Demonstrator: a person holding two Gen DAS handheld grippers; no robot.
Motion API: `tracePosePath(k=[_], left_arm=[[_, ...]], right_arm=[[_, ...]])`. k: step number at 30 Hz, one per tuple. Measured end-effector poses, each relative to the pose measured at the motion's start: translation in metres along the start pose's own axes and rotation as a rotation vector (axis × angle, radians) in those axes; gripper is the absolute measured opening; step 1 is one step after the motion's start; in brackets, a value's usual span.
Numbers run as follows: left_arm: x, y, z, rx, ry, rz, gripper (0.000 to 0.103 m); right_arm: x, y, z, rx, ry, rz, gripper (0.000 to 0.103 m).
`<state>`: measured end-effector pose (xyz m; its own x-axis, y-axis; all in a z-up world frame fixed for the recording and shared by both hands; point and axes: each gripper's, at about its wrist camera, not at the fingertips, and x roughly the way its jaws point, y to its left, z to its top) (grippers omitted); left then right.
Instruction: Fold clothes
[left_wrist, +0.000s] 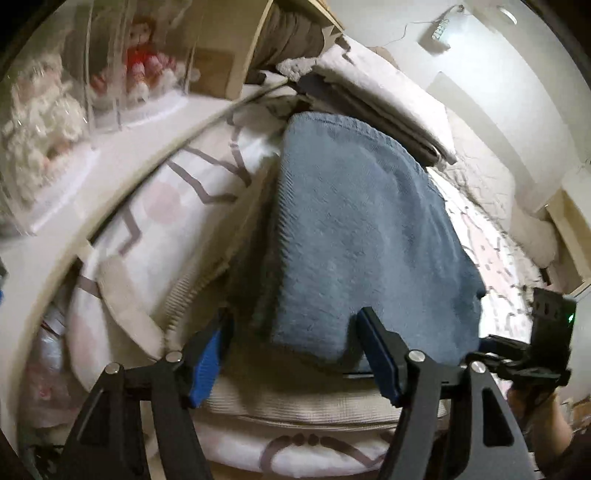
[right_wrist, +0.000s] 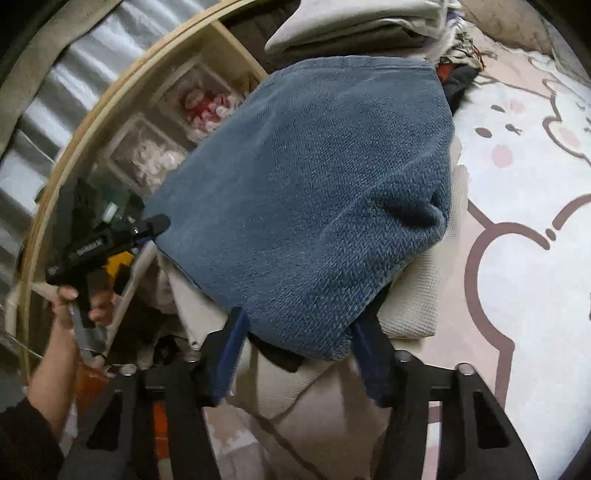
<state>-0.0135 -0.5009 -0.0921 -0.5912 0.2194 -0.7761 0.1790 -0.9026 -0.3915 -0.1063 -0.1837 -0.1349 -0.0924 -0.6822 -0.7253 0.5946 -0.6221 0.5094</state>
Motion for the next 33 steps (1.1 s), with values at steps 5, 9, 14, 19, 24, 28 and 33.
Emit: tracePosePath(k=[5,9,14,19,24,28,33], left_arm=[[-0.011,0.011,0.006,-0.044,0.004,-0.043,0.027],[-0.024,0.018,0.007,-0.028,-0.006,-0.006,0.023],[-0.024,0.028,-0.004,-0.040,0.000,0.024,0.023],[-0.025,0.031,-0.014,-0.042,0.014,0.015,0.023],[-0.050,0.030,-0.014,0.027,-0.012,0.120,0.026],[-0.082,0.023,0.004,0.100,-0.075,0.215,0.026],[-0.079,-0.034,0.047,0.211,-0.115,0.193,0.026]], right_arm=[[-0.002,0.001,0.000,0.070,0.007,0.089,0.035],[0.002,0.022,-0.004,0.042,0.052,0.165,0.033],[0.016,0.038,-0.014,-0.020,0.093,0.146,0.032],[0.007,0.018,-0.023,0.025,0.102,0.157,0.032],[-0.018,0.004,-0.032,0.088,0.102,0.207,0.032],[-0.055,-0.006,-0.023,0.093,0.003,0.243,0.032],[-0.084,-0.010,0.013,0.089,-0.168,0.204,0.032]])
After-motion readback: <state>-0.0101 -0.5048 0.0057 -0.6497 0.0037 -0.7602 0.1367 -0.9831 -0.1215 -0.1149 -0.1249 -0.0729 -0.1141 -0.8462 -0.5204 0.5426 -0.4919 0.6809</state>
